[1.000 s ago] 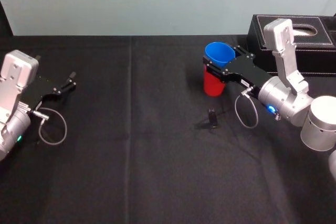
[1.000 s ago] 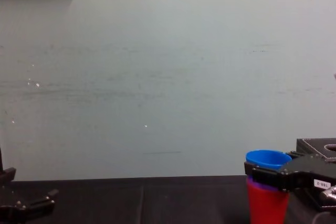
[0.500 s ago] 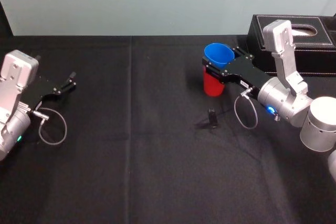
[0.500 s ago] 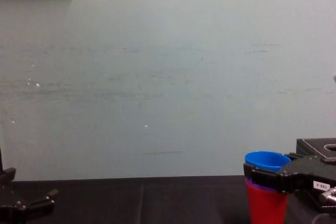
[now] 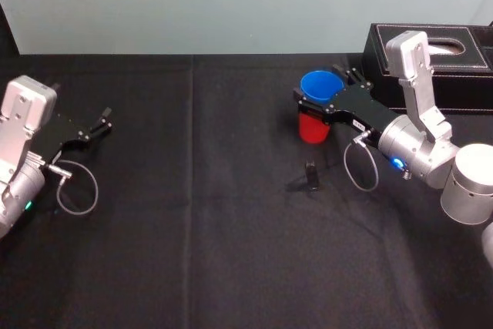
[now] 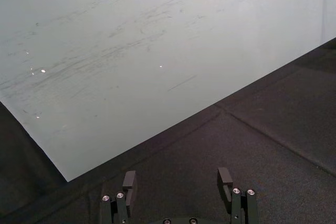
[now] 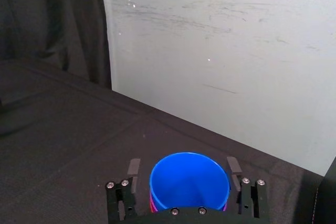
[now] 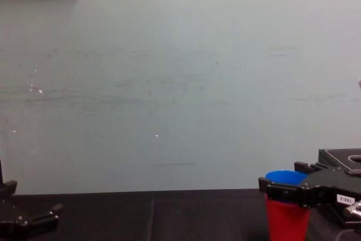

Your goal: Stack the three plastic cups sequentially using one hand.

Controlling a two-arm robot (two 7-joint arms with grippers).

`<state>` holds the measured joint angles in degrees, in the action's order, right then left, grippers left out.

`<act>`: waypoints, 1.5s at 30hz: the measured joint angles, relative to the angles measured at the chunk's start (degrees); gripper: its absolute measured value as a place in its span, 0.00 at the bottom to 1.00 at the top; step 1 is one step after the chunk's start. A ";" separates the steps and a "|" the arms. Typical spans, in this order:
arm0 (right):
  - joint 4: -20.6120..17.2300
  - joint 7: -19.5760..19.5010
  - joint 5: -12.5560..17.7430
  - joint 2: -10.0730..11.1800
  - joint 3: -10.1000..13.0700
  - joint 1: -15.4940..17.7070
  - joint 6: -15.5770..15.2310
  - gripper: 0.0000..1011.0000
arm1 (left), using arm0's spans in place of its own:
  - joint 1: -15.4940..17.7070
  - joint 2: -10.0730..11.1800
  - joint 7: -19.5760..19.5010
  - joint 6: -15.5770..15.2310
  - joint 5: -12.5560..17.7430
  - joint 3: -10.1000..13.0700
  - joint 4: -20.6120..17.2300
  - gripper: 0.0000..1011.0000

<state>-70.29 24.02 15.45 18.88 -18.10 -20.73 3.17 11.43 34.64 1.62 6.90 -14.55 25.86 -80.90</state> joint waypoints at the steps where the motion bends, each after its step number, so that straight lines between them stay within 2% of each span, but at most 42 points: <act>1: 0.00 0.00 0.00 0.00 0.00 0.00 0.00 0.99 | 0.00 0.00 0.00 0.00 0.00 0.00 0.00 0.99; 8: -0.70 -0.09 -0.06 0.17 0.07 0.39 0.31 0.99 | 0.00 0.00 0.00 0.00 0.00 0.00 0.00 0.99; 15: -6.32 -1.41 -0.41 1.27 1.43 3.59 0.91 0.99 | 0.00 0.00 0.00 0.00 0.00 0.00 0.00 0.99; 18: -10.08 -1.36 0.99 2.10 2.56 6.23 -0.21 0.99 | 0.00 0.00 0.00 0.00 0.00 0.00 0.00 0.99; 23: -13.57 -1.53 2.05 2.99 3.49 9.18 -1.02 0.99 | 0.00 0.00 0.00 0.00 0.00 0.00 0.00 0.99; 29: -18.69 -3.52 2.77 4.05 4.82 14.76 -1.72 0.99 | 0.00 0.00 0.00 0.00 0.00 0.00 0.00 0.99; 34: -21.25 -5.68 2.58 4.00 6.12 18.72 -1.58 0.99 | 0.00 0.00 0.00 0.00 0.00 0.00 0.00 0.99; 39: -22.95 -6.74 2.42 3.64 7.03 21.18 -1.32 0.99 | 0.00 0.00 0.00 0.00 0.00 0.00 0.00 0.99; 45: -23.95 -7.94 0.88 3.07 7.17 23.77 -1.48 0.99 | 0.00 0.00 0.00 0.00 0.00 0.00 0.00 0.99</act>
<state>-94.24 16.08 16.33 21.95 -10.93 3.04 1.69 11.43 34.65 1.62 6.90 -14.55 25.86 -80.90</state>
